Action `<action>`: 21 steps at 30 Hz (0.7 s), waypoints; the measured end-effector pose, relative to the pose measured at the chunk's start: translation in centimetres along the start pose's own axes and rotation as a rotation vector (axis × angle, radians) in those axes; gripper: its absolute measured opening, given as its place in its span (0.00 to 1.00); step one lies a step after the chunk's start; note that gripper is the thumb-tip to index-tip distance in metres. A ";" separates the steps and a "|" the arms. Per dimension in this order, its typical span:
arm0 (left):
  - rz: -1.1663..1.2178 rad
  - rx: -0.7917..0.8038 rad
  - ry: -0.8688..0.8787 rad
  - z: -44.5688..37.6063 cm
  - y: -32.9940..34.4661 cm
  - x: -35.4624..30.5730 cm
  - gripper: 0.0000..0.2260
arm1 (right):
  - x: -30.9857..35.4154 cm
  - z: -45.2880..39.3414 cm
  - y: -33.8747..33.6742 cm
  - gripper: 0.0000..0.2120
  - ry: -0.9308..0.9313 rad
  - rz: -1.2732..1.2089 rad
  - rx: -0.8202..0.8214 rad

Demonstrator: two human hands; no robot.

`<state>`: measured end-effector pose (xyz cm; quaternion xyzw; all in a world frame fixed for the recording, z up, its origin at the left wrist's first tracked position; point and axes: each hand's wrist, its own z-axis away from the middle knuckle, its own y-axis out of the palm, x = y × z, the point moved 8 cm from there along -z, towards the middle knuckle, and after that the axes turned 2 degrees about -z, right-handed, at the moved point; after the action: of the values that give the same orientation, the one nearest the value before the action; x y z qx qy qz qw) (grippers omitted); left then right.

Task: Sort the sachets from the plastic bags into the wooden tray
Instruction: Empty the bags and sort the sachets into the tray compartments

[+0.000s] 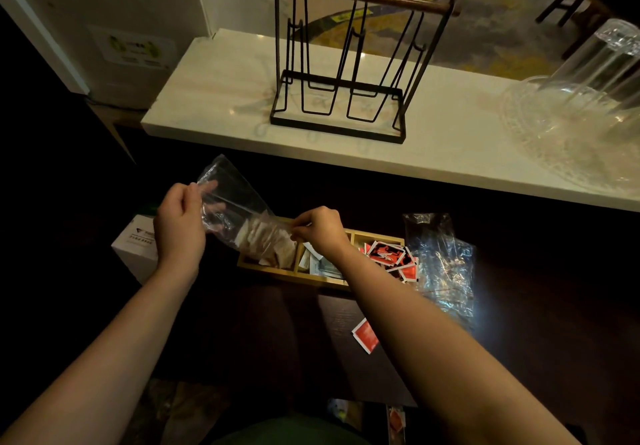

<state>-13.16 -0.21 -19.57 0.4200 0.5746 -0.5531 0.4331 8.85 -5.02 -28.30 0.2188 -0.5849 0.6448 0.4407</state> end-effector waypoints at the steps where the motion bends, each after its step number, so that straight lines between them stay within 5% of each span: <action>1: 0.022 0.014 0.013 0.0 0.2 -0.2 0.11 | 0.0 0.0 0.0 0.09 -0.001 0.000 0.000; 21: 0.008 0.125 0.031 0.0 0.7 -1.0 0.11 | -1.7 1.6 0.0 0.08 0.028 -0.046 0.075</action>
<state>-12.19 -0.22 -18.84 0.4570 0.5438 -0.5795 0.3995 9.36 -7.02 -29.32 0.2394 -0.5489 0.6591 0.4550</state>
